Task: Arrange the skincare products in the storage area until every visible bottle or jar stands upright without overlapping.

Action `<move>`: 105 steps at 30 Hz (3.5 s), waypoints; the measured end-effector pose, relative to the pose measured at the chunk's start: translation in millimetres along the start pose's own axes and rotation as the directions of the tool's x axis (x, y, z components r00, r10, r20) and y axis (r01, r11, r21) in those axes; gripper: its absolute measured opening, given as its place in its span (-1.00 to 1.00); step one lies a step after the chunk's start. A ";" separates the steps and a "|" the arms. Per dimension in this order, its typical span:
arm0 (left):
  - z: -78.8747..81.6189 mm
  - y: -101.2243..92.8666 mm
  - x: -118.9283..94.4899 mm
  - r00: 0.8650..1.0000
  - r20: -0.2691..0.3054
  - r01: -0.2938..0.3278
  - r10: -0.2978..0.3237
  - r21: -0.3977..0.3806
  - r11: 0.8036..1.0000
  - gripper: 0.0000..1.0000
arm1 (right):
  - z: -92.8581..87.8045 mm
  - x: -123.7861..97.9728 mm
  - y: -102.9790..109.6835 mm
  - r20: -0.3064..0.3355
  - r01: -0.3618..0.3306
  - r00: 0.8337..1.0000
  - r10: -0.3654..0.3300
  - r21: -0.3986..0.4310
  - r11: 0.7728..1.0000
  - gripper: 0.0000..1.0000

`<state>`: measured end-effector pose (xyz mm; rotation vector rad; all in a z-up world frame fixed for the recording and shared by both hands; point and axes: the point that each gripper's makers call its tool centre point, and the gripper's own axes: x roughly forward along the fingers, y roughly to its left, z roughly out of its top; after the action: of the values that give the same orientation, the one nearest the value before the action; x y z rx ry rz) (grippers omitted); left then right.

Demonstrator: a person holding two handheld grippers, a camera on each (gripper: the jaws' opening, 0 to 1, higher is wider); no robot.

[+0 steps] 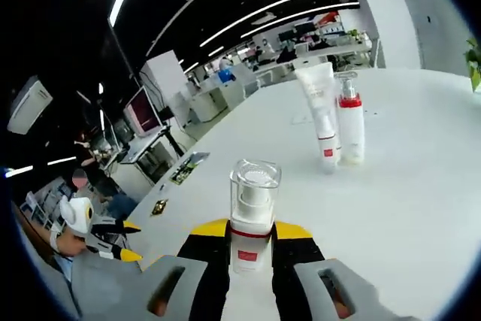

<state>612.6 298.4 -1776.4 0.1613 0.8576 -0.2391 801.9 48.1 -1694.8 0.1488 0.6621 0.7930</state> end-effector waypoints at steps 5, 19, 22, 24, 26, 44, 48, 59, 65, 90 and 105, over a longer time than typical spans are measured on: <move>-1.6 0.6 0.6 1.000 -0.006 0.000 0.000 -0.003 1.000 -0.01 | 8.3 4.6 -12.3 0.013 0.027 1.000 -0.027 -0.023 0.999 -0.68; -5.7 -0.6 2.7 1.000 -0.023 0.010 -0.010 0.003 1.000 -0.04 | 25.3 14.5 -49.9 0.041 0.114 0.993 -0.111 -0.077 0.991 -0.68; -8.6 -1.7 3.6 0.999 -0.036 0.014 -0.014 0.017 1.000 -0.06 | 29.2 17.0 -59.4 0.047 0.140 0.990 -0.136 -0.087 0.986 -0.68; -8.8 -0.6 3.5 0.999 -0.036 0.014 -0.013 0.017 1.000 -0.06 | 33.3 18.5 -65.7 0.059 0.161 0.986 -0.156 -0.093 0.983 -0.68; -10.0 0.1 3.5 0.999 -0.042 0.013 -0.013 0.011 1.000 -0.06 | 35.7 20.6 -68.8 0.064 0.168 0.985 -0.163 -0.093 0.981 -0.68; -12.5 -0.2 4.8 0.999 -0.049 0.013 -0.011 0.035 0.999 0.05 | 45.0 48.2 -92.1 0.078 0.240 0.969 -0.232 -0.111 0.964 -0.67; -14.5 -0.4 5.3 0.998 -0.058 0.016 -0.013 0.040 0.999 0.06 | 49.3 52.2 -101.6 0.086 0.253 0.966 -0.244 -0.109 0.961 -0.67; -17.6 -0.5 6.3 0.997 -0.069 0.023 -0.020 0.041 0.999 0.07 | 52.1 67.5 -119.0 0.093 0.292 0.955 -0.280 -0.161 0.943 -0.67; -19.5 0.7 6.4 0.997 -0.076 0.021 -0.017 0.046 0.999 0.08 | 52.6 74.2 -128.2 0.100 0.316 0.948 -0.303 -0.184 0.931 -0.67; -28.9 5.9 7.6 0.995 -0.102 0.018 -0.013 0.045 0.999 0.00 | 55.9 93.5 -136.8 0.158 0.361 0.931 -0.329 -0.270 0.893 -0.67; -26.4 7.9 6.4 0.996 -0.083 0.014 -0.009 0.053 0.999 -0.06 | 58.8 93.9 -133.5 0.204 0.407 0.910 -0.360 -0.284 0.868 -0.67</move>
<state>599.5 311.3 -1797.9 0.2176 0.9354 -0.2676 967.2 27.0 -1743.1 -0.2193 0.3973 0.4864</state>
